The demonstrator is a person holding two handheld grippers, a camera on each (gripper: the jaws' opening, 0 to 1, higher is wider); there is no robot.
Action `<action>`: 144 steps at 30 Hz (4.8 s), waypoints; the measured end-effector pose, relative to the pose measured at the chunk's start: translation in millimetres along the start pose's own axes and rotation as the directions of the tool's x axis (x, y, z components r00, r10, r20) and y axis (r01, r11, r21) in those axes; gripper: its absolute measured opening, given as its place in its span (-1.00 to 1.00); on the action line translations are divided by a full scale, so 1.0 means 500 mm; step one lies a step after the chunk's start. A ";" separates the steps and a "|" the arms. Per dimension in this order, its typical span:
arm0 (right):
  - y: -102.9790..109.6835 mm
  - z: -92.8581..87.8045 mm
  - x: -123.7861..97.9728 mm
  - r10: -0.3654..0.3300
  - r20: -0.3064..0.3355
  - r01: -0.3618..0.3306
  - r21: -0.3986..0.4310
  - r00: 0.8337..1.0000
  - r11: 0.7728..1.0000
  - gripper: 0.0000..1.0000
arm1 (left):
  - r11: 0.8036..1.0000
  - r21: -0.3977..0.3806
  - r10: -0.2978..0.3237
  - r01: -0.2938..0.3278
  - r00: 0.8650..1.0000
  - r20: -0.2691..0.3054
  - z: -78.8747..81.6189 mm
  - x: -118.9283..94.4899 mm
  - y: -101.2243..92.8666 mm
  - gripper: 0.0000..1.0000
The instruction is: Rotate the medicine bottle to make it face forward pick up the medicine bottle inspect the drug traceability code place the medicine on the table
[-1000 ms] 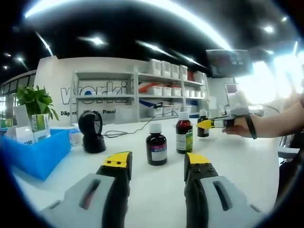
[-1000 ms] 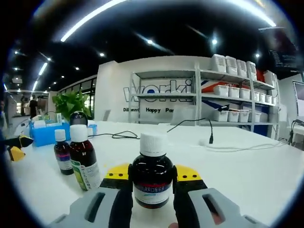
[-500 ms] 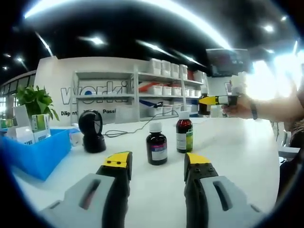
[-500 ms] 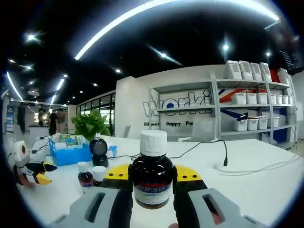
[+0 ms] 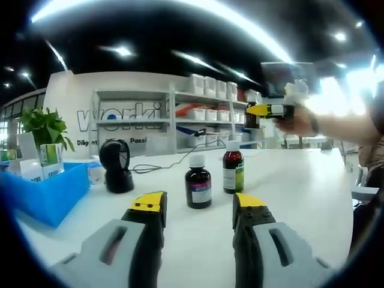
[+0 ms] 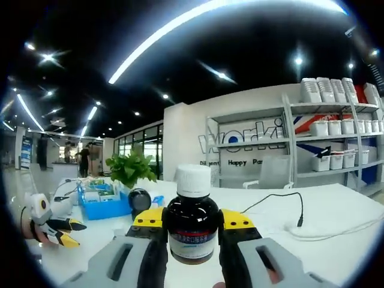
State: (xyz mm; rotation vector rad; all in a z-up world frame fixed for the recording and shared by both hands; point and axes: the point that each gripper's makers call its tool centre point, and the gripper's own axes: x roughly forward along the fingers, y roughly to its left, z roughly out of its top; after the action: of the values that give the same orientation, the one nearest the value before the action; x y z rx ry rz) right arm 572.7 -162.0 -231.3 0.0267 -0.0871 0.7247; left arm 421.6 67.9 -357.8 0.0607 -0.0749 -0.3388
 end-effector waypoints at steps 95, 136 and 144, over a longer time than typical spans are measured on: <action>0.262 -0.094 0.410 0.451 -0.226 -0.458 0.021 0.864 0.889 -0.44 | 1.000 -0.029 -0.011 0.011 1.000 -0.010 -0.006 0.003 0.000 -0.31; 0.310 -0.193 0.442 0.510 -0.272 -0.531 -0.002 0.816 0.848 -0.44 | 0.999 -0.035 -0.008 0.008 1.000 -0.011 -0.011 0.003 0.014 -0.31; 0.324 -0.205 0.443 0.540 -0.265 -0.556 0.015 0.799 0.831 -0.44 | 0.999 -0.037 -0.004 0.003 1.000 -0.014 -0.011 0.004 0.010 -0.31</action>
State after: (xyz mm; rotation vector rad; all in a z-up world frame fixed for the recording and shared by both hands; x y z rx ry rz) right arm 637.5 111.2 -314.5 -0.1628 0.1426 1.3057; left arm 425.4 72.5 -362.6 0.0267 -0.0545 -0.3432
